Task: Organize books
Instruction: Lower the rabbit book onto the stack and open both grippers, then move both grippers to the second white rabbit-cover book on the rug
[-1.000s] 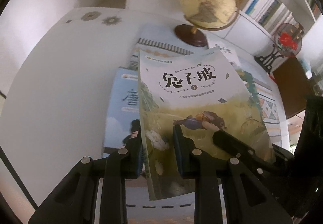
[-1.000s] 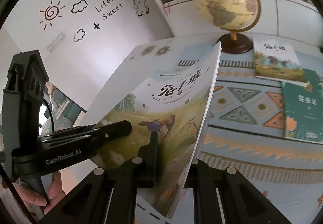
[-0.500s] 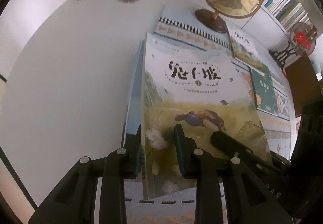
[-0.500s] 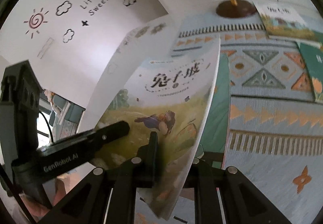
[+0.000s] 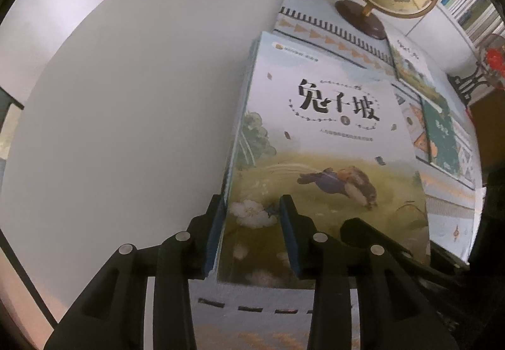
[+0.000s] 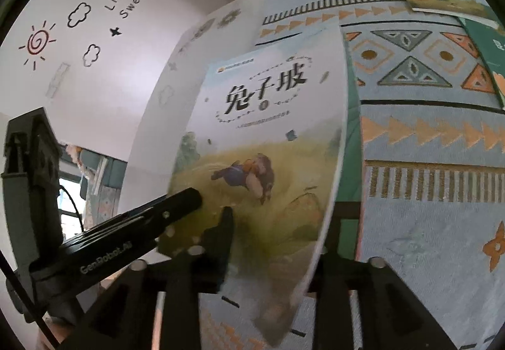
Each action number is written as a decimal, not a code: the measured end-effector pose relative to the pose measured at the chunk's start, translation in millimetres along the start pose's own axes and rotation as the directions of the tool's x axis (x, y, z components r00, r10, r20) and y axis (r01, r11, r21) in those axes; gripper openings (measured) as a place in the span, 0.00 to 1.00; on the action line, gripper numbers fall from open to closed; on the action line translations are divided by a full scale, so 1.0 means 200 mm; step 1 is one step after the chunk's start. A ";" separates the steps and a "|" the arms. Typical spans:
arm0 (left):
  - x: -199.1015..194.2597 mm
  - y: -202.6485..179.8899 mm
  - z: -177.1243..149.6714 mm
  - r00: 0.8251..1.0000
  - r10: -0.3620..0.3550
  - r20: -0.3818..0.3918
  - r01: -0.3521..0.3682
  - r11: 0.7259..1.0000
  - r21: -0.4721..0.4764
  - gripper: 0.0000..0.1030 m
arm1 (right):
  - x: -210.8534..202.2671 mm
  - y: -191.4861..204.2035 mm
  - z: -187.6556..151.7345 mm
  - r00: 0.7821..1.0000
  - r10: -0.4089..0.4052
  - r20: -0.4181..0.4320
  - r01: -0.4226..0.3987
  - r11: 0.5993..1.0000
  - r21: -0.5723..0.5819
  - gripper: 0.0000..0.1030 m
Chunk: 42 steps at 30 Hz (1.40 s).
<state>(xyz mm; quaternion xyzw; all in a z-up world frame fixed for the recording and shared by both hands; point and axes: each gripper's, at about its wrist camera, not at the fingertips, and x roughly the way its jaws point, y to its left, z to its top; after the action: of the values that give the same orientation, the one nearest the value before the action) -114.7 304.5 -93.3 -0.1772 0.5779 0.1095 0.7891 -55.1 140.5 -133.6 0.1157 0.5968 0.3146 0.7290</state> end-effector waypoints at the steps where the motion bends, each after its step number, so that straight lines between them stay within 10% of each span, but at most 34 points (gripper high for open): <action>1: 0.00 0.00 0.00 1.000 0.001 -0.007 -0.001 1.000 -0.002 0.32 | 0.00 0.00 0.00 1.000 0.006 -0.004 -0.006 1.000 -0.001 0.43; 17: -0.12 -0.12 0.01 0.996 0.079 0.044 -0.079 0.997 0.011 0.35 | -0.25 -0.14 -0.02 0.970 -0.242 0.038 0.244 0.967 -0.078 0.53; 26: -0.20 -0.48 0.10 0.994 -0.029 0.106 0.027 0.999 0.027 0.37 | -0.57 -0.58 -0.08 0.962 -0.253 0.106 0.248 0.967 0.058 0.53; 42: 0.40 -1.37 0.56 0.990 -0.094 0.101 0.079 0.987 0.142 0.65 | -0.98 -1.40 0.40 0.930 -0.237 0.280 0.184 0.962 0.202 0.53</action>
<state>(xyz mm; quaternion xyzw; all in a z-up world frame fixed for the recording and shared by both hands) 111.9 96.6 -97.9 -0.1410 0.5325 0.0446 0.8334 91.8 -177.3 -108.6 0.1601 0.5127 0.1600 0.8282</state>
